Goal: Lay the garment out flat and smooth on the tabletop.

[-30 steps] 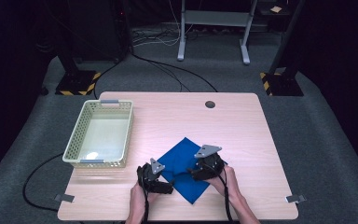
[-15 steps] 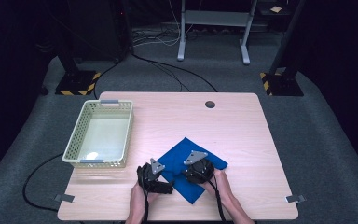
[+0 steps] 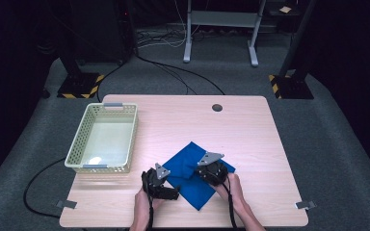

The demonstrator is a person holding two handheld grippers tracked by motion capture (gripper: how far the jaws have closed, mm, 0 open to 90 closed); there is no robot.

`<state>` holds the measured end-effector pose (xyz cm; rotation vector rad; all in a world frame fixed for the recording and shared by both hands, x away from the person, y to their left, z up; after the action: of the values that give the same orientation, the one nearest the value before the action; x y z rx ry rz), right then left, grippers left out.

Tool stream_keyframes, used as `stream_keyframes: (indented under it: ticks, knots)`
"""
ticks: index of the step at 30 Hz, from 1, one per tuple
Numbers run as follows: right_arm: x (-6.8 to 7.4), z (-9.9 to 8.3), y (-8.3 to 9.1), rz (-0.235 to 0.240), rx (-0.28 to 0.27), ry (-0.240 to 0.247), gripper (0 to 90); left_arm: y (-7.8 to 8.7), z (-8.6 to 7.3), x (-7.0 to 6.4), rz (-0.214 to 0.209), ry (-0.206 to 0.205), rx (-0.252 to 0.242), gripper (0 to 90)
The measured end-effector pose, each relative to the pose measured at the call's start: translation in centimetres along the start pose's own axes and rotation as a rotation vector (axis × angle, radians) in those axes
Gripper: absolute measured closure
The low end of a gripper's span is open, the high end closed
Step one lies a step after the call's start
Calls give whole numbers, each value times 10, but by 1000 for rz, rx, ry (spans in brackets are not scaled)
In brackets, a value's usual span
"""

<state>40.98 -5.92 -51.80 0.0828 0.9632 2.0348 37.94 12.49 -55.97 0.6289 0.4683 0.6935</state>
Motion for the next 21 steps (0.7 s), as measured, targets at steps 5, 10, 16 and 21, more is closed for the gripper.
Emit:
stream_keyframes:
  ticks: [5, 10, 16, 21]
  knots:
    - [-9, 2, 5, -11, -19, -23, 850, 0, 0, 0, 0, -1, 2, 8]
    - [-17, 4, 9, -25, -32, -41, 850, 0, 0, 0, 0, 0, 0, 8]
    - [-29, 8, 13, -43, -48, -65, 851, 0, 0, 0, 0, -1, 0, 8]
    - [-35, 9, 16, -54, -56, -82, 851, 0, 0, 0, 0, -1, 0, 8]
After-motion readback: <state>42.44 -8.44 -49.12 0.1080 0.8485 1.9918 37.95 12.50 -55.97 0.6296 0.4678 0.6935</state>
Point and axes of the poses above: each handheld gripper's, and its own axes: y roughly backward along the jaws, z roughly out of its top, x roughly to its left, the point moved 4 cm from there along -y, roughly forward along the jaws, and after that the axes turned 15 degrees about -z, right-handed, at the moved point
